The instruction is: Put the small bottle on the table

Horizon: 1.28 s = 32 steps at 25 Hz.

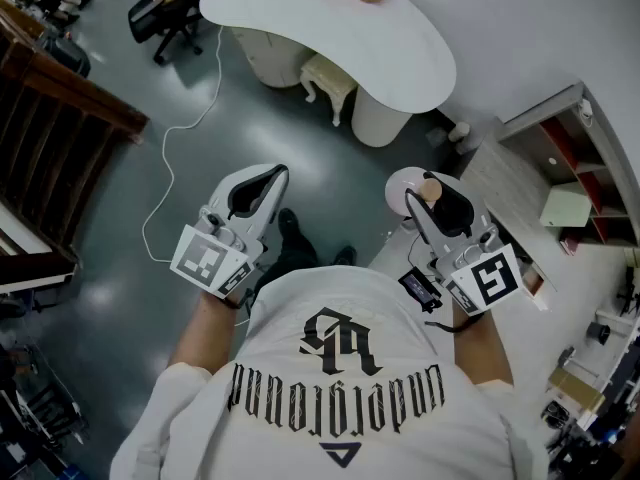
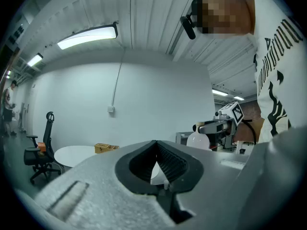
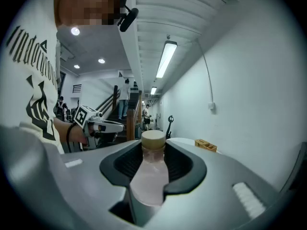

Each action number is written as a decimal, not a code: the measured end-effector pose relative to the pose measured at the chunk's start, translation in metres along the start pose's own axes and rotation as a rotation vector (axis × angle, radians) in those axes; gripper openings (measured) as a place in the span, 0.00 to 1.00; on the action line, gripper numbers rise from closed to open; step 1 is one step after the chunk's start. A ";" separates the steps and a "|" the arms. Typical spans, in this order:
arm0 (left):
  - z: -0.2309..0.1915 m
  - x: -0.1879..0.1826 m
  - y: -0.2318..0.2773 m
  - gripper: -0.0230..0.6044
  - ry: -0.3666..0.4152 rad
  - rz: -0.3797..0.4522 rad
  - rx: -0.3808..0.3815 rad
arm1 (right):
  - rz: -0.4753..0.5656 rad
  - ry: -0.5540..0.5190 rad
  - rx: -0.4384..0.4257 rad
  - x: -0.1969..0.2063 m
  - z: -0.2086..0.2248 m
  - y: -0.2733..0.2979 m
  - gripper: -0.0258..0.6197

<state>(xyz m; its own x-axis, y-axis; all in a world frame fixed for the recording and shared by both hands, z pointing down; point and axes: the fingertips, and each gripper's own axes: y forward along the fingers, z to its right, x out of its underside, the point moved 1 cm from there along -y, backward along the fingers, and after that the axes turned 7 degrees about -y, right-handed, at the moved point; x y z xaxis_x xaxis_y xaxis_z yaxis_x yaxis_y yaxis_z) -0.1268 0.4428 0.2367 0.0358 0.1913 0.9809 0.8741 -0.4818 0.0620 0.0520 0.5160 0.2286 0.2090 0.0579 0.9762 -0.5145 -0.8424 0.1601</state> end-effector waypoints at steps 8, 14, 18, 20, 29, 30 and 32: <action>-0.010 -0.005 0.000 0.05 0.021 0.003 0.013 | 0.000 -0.001 0.005 0.000 0.001 0.016 0.25; -0.035 -0.006 -0.001 0.05 0.018 0.001 0.019 | 0.010 0.015 0.009 -0.002 0.003 0.041 0.25; -0.057 -0.007 0.002 0.05 0.008 -0.012 0.034 | 0.016 0.018 0.020 -0.010 0.006 0.063 0.25; -0.070 -0.008 0.003 0.05 0.009 -0.017 0.042 | 0.016 0.019 0.024 -0.012 0.007 0.077 0.25; -0.156 -0.029 0.000 0.05 0.030 -0.020 0.076 | 0.018 0.008 0.042 -0.032 0.011 0.165 0.25; -0.165 -0.032 -0.001 0.05 0.033 -0.019 0.079 | 0.016 0.008 0.045 -0.033 0.011 0.174 0.25; -0.181 -0.037 -0.004 0.05 0.038 -0.019 0.086 | 0.015 0.009 0.053 -0.036 0.012 0.191 0.25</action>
<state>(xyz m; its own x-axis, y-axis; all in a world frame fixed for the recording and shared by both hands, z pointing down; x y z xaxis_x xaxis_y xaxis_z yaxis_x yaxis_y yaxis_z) -0.2189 0.2827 0.2334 0.0017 0.1669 0.9860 0.9128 -0.4029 0.0666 -0.0438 0.3465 0.2222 0.1936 0.0496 0.9798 -0.4729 -0.8703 0.1375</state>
